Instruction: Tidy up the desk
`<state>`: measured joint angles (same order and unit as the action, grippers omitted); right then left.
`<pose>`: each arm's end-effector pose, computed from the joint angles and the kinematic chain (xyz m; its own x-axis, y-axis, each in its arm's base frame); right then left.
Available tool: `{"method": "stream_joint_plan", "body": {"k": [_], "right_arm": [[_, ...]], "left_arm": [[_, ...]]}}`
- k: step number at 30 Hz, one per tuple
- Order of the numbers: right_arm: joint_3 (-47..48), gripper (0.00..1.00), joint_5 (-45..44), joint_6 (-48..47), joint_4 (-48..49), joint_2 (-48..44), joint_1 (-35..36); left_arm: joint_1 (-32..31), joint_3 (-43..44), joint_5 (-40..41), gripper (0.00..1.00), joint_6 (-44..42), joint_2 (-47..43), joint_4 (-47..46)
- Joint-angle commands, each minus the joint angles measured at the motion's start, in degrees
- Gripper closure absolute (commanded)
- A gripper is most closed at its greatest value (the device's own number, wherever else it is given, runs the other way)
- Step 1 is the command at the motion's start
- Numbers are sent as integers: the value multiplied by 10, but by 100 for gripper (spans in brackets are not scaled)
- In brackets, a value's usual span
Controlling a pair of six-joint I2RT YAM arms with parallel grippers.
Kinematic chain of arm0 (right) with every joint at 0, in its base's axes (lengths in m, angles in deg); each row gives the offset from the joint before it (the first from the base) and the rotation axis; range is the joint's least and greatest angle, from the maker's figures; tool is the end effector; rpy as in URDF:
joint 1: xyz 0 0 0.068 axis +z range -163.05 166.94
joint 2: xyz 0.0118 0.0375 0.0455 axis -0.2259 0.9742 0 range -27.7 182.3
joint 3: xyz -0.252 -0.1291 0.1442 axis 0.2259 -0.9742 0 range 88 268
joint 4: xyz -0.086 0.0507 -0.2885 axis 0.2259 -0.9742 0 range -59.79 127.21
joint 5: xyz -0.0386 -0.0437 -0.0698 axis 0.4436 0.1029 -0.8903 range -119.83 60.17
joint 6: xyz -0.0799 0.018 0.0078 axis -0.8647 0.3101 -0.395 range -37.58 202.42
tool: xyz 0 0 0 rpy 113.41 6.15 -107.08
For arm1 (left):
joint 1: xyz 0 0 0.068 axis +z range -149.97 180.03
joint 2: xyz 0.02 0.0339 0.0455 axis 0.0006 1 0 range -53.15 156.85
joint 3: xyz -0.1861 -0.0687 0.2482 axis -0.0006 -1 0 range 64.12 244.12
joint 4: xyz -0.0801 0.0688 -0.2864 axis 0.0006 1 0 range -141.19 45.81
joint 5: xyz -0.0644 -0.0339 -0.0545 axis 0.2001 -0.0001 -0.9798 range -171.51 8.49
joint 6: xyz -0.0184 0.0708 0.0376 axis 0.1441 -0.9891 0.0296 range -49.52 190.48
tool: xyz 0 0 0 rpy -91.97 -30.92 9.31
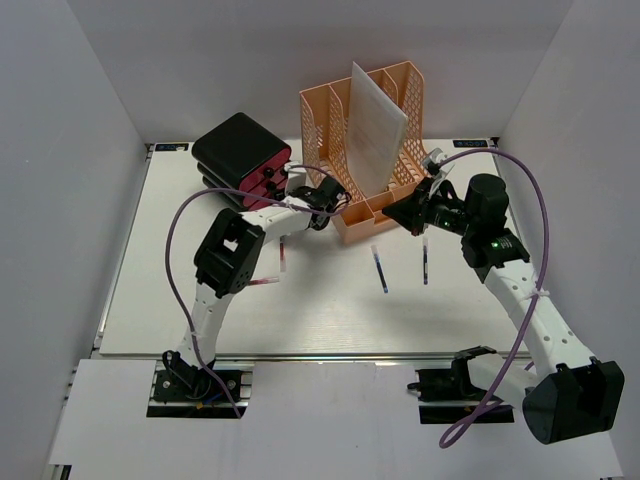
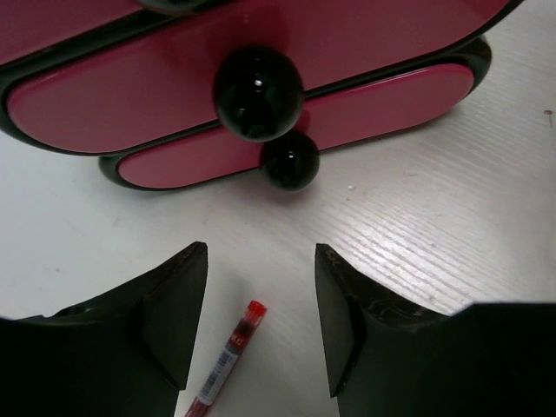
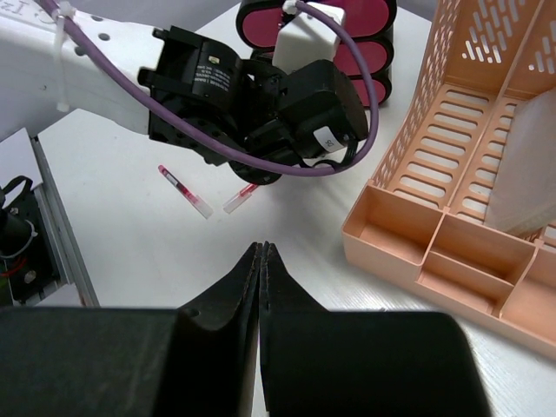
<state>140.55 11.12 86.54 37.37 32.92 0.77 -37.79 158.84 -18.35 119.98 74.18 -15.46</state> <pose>0.2719 0.1152 0.3846 -0.1915 0.0088 -0.9814 -0.7991 0.5791 0.1611 0.4538 -0.2716 0.1549 -0.4895 -0.0546 -0.8703 -0.5472 0.7963 0.2578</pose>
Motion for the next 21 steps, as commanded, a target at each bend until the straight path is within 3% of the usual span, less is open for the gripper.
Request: {"method": "stream_joint_plan", "body": {"k": [1, 14, 21], "right_arm": [[-7, 100, 12, -1, 27, -2, -4], [-10, 100, 17, -7, 27, 5, -4], [-11, 100, 17, -9, 29, 7, -6]], "left_arm": [[4, 20, 23, 37, -9, 1, -46], [14, 27, 31, 37, -107, 36, -162], [38, 44, 33, 35, -115, 51, -156]]}}
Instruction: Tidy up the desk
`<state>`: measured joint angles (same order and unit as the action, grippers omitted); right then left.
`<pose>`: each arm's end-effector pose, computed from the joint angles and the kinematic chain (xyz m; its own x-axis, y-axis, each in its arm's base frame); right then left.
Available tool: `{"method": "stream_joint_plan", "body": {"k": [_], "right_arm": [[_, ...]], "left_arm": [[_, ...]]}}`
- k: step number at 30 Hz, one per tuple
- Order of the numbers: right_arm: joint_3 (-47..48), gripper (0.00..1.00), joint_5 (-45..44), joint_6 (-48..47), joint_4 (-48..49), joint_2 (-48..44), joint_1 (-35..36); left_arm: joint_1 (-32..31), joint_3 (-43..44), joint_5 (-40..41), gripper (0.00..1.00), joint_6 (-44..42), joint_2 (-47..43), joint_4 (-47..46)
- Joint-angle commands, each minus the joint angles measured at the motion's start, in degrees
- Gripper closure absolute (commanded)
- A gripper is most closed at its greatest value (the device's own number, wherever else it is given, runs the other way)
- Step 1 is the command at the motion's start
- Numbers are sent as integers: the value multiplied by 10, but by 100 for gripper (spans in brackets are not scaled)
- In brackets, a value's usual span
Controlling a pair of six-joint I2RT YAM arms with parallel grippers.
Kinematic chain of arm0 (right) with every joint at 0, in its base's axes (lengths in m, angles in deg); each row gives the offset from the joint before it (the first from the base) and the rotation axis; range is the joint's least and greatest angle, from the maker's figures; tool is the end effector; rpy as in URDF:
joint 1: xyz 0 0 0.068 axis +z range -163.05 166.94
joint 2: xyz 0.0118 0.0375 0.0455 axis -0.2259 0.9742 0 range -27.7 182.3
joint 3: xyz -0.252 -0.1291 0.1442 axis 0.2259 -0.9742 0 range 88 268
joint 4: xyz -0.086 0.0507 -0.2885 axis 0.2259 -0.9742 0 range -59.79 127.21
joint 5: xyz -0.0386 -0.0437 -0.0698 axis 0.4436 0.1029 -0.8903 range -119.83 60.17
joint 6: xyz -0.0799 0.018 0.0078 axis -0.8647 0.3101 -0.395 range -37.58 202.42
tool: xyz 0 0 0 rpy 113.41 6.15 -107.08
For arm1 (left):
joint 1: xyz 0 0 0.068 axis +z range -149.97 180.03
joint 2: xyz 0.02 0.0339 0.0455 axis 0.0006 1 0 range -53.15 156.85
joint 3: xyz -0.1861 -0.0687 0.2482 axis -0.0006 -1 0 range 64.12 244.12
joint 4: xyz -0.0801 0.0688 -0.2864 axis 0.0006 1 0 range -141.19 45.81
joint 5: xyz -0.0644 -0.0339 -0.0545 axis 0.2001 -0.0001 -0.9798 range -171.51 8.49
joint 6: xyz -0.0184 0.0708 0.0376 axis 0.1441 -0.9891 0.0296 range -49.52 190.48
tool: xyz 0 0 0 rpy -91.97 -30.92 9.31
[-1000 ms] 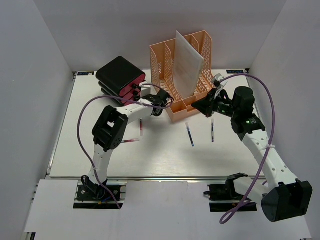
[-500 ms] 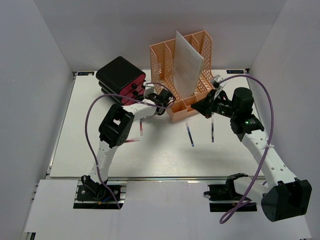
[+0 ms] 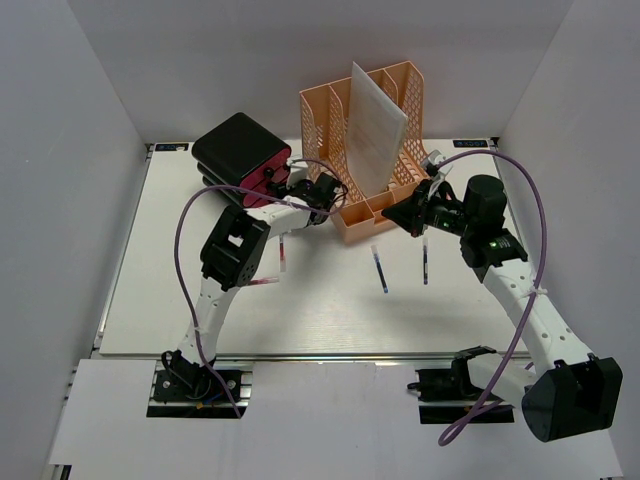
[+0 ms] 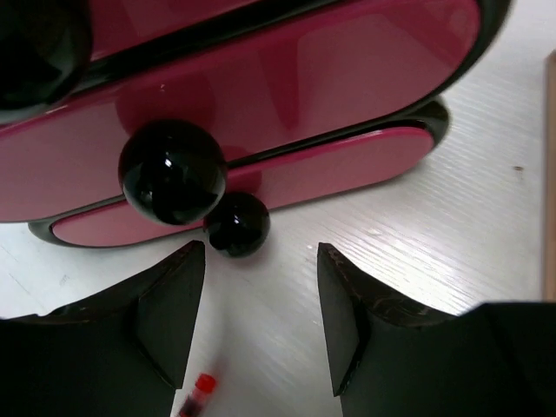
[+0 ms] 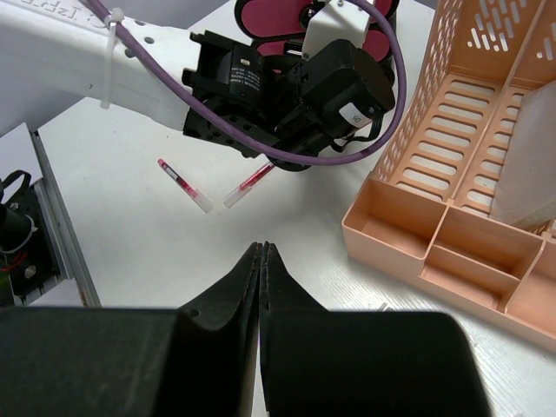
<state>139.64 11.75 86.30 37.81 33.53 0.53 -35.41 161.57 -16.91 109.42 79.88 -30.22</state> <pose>0.2746 0.1152 0.3760 -0.2065 0.0022 -0.9784 -0.8007 0.5743 0.1703 0.4946 -0.2728 0.1322 -0.4300 -0.0247 -0.9025 -0.5491 0.8007 0.2397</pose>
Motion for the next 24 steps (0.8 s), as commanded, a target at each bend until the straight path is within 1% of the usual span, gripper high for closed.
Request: {"method": "stream_joint_plan", "body": {"k": [1, 12, 17, 21, 24], "right_arm": [[-1, 100, 11, -6, 25, 3, -3], [-2, 100, 16, -9, 25, 11, -5], [-3, 100, 16, -9, 25, 13, -5], [-3, 100, 18, -9, 25, 15, -6], [-3, 100, 17, -9, 25, 15, -5]], "left_arm": [[14, 17, 18, 35, -12, -6, -8], [31, 17, 13, 34, -45, 5, -46], [36, 17, 12, 42, -47, 10, -53], [36, 12, 4, 55, -45, 11, -55], [36, 3, -2, 58, -40, 7, -53]]}}
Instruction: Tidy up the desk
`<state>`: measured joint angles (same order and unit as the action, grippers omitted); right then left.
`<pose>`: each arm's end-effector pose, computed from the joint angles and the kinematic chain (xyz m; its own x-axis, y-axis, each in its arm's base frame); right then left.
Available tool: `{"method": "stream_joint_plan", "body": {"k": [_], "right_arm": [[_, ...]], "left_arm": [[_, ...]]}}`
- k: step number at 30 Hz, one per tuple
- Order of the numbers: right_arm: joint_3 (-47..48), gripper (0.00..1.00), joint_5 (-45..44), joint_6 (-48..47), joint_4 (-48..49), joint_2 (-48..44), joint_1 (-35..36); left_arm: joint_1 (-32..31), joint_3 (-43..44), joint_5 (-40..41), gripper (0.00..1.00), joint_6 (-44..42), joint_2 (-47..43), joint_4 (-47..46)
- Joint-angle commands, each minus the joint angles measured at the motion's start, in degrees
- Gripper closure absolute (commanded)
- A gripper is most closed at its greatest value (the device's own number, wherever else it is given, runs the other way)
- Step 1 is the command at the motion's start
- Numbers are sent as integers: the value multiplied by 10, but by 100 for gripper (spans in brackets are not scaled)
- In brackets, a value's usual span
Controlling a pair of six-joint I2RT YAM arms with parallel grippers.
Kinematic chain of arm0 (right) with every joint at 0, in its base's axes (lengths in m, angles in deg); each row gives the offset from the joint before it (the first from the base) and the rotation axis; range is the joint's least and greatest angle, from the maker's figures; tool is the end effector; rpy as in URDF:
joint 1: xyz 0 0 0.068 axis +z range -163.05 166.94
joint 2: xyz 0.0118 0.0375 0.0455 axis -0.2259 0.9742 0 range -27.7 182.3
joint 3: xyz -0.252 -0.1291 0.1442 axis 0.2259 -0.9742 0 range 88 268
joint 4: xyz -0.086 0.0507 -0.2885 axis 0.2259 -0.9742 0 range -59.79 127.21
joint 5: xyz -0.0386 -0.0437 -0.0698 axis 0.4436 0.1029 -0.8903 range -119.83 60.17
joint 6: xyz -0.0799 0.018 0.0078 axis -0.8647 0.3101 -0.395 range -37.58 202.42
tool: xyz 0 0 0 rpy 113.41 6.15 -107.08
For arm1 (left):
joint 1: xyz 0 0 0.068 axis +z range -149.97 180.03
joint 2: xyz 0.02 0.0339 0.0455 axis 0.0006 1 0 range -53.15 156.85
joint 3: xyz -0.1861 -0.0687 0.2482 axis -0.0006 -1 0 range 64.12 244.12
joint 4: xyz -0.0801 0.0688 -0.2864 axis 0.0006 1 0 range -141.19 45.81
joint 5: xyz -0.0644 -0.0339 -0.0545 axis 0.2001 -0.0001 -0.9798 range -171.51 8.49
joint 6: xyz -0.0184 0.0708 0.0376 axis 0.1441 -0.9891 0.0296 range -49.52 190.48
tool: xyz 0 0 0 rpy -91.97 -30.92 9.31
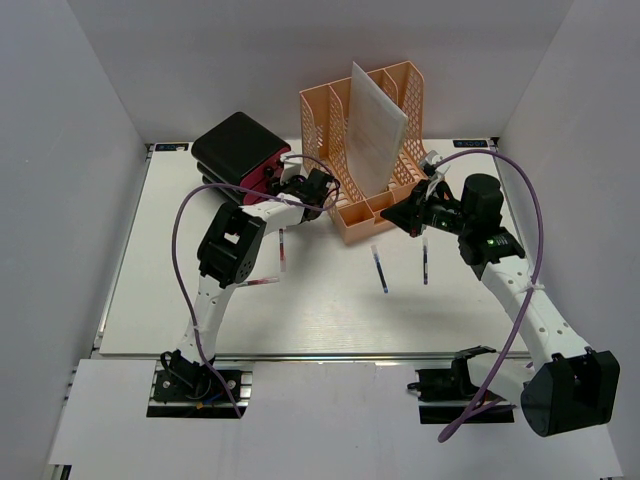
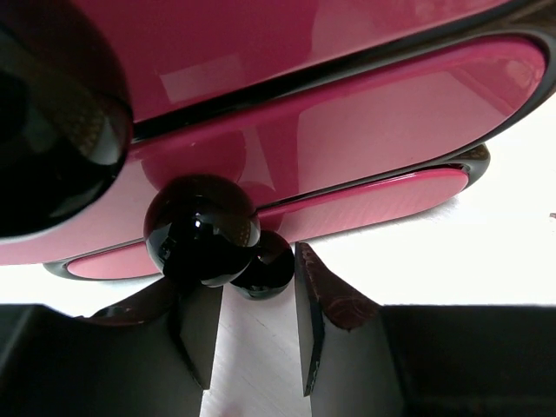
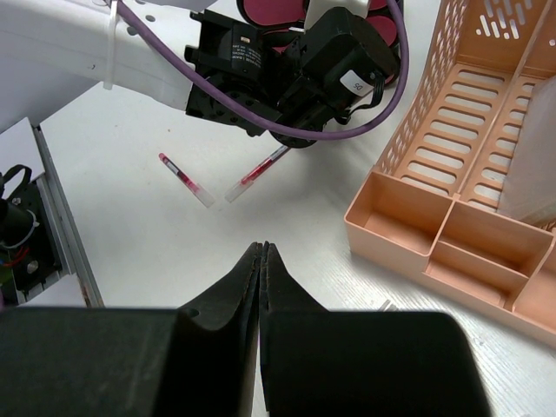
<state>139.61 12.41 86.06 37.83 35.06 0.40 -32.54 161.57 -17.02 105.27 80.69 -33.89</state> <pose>0.2809 0.1167 0.3685 -0.2291 -0.0064 -0.9734 -0.8021 0.5678 0.1850 0.5125 -0.2509 0.1283 -0.4330 -0.0149 -0.9013 -0.5667 0.7821 0.2593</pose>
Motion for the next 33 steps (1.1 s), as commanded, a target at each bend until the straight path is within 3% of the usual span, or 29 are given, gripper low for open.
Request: {"method": "stream_joint_plan", "body": {"k": [1, 7, 10, 17, 26, 31, 33], "right_arm": [[-3, 100, 12, -6, 25, 1, -5], [-4, 100, 14, -7, 25, 1, -6], [-4, 100, 16, -7, 25, 0, -6], [-6, 100, 16, -8, 27, -1, -7], [-10, 100, 12, -35, 22, 10, -5], [-2, 100, 8, -60, 5, 28, -6], [-1, 100, 10, -69, 3, 29, -6]], "left_arm": [[8, -3, -3, 59, 5, -2, -17], [1, -38, -15, 75, 12, -21, -23], [-12, -52, -24, 79, 20, -34, -17], [-29, -131, -78, 81, 63, -87, -17], [-48, -165, -113, 81, 103, -107, -3], [-53, -178, -118, 74, 115, -124, 3], [-53, -179, -119, 57, 117, -129, 9]]}}
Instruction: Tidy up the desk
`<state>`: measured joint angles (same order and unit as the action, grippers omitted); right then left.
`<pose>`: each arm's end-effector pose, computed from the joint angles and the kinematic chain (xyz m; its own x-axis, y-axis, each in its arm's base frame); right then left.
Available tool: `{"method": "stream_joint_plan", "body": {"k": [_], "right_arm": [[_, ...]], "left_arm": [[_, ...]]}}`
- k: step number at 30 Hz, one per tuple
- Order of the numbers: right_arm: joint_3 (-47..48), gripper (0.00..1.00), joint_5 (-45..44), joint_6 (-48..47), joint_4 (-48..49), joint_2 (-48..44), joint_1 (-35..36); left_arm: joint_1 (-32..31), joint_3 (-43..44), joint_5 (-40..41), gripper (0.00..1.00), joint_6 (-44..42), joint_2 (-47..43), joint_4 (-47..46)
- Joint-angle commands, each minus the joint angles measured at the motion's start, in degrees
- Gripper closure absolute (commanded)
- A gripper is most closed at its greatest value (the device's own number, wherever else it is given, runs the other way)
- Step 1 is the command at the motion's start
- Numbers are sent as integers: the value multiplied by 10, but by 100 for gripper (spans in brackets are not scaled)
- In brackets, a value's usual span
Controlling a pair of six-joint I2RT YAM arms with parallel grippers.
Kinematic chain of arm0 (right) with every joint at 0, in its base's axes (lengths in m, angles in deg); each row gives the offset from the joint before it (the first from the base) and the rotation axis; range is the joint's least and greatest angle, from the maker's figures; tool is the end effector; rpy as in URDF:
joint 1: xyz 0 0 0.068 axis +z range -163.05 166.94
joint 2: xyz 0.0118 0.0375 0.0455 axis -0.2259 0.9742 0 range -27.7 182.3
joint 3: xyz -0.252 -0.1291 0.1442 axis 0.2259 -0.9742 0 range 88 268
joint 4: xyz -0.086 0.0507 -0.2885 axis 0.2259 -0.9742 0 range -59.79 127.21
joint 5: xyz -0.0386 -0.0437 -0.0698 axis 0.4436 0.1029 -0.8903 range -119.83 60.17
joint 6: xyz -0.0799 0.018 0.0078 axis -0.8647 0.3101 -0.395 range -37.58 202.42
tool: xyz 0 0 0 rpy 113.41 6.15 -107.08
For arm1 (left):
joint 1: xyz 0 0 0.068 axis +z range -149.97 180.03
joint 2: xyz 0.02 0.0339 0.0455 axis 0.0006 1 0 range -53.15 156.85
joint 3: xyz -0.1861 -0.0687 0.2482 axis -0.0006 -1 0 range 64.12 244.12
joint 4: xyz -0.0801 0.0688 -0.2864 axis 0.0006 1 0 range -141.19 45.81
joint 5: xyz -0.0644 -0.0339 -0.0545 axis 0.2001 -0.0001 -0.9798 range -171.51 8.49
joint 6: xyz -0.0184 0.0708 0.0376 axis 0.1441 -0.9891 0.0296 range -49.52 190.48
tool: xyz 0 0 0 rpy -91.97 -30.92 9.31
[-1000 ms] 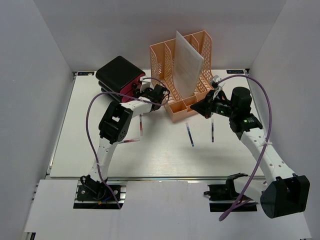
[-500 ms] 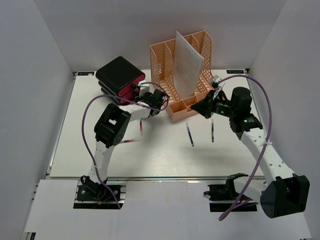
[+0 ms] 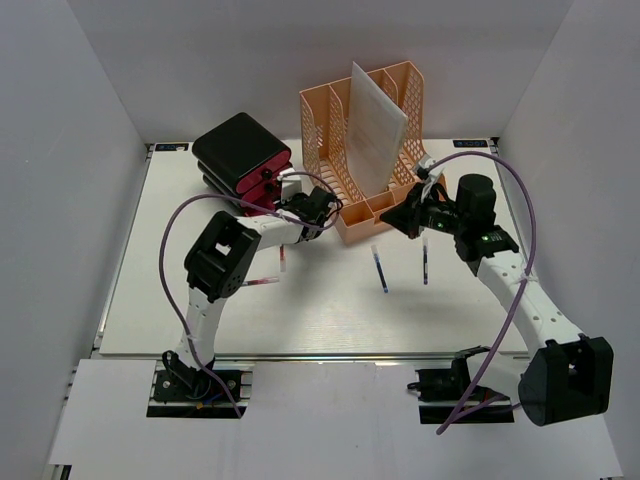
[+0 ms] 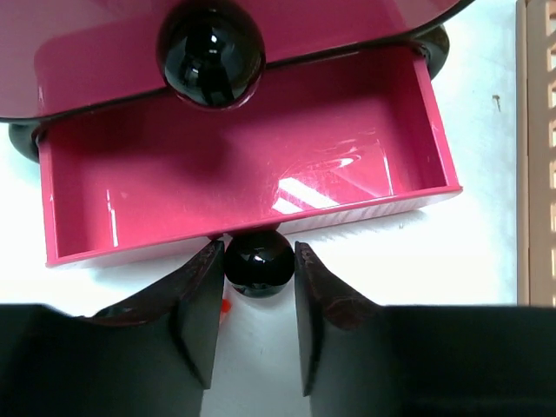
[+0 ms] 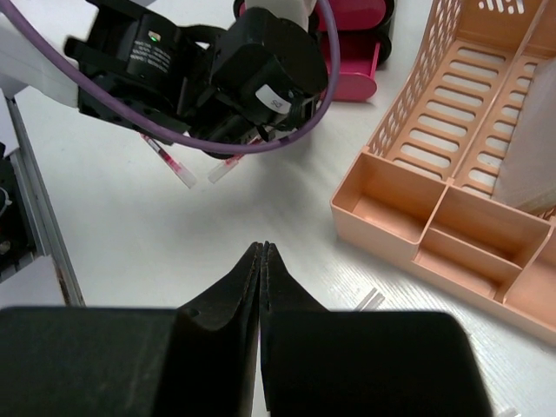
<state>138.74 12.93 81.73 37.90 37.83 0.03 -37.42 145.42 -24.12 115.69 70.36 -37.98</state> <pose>0.2922 0.1178 0.3486 -0.2275 -0.0619 -0.9718 -0.8104 0.5654 0.1537 0.4424 -0.2630 0.1282 -0.4237 -0.1571 -0.8921 -0.5001 0.8617 0.0857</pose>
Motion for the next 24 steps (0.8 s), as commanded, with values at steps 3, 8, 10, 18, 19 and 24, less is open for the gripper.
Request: {"method": "stream_joint_plan", "body": {"k": [3, 8, 10, 18, 19, 24], "right_arm": [[7, 89, 4, -33, 1, 6, -3], [5, 74, 5, -43, -1, 7, -9], [5, 68, 13, -58, -5, 9, -15], [-1, 64, 21, -80, -5, 14, -33], [-1, 65, 22, -81, -5, 15, -36], [-2, 72, 21, -80, -3, 21, -52]], "left_arm": [[-4, -27, -66, 40, 7, -44, 48], [-4, -58, -123, 33, -19, -95, 30], [-4, -72, -140, 32, -33, -112, 21], [-15, -135, -255, 40, -107, -238, -27], [-15, -145, -278, 48, -135, -254, -34], [-10, -241, -453, 87, -258, -360, -68]]}}
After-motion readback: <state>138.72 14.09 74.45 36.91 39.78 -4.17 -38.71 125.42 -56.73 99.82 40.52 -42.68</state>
